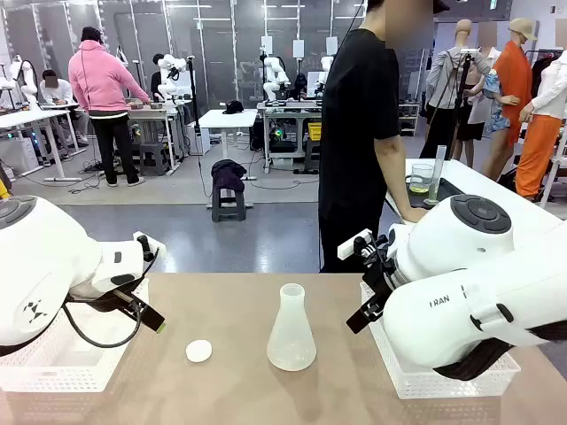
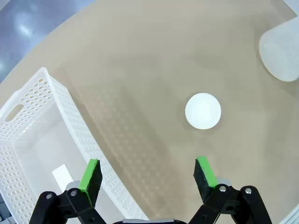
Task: Prepare the solutions needed for the experiment.
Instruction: Pick up the Plastic Funnel and insert it into the Big flask.
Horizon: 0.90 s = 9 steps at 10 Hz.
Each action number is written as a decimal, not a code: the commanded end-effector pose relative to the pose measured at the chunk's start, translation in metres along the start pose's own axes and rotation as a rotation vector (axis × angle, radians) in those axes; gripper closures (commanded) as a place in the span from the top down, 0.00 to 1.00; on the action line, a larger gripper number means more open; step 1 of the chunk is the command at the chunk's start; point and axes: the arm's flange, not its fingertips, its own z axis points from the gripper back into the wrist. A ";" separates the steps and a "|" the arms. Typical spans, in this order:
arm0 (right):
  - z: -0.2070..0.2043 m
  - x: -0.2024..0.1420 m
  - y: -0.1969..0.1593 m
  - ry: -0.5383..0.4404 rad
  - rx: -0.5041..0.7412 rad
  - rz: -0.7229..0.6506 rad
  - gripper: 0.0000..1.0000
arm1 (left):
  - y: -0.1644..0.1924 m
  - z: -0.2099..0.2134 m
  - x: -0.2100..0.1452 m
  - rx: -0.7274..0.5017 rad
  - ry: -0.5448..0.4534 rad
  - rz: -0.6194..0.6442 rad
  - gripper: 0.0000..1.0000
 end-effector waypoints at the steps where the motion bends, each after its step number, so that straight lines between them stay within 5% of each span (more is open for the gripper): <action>1: 0.000 0.000 0.000 0.000 0.000 0.000 1.00 | 0.000 0.000 0.000 0.000 0.000 0.000 1.00; 9: 0.000 0.000 0.000 0.000 0.000 0.000 1.00 | 0.000 0.000 0.000 0.000 0.000 0.000 1.00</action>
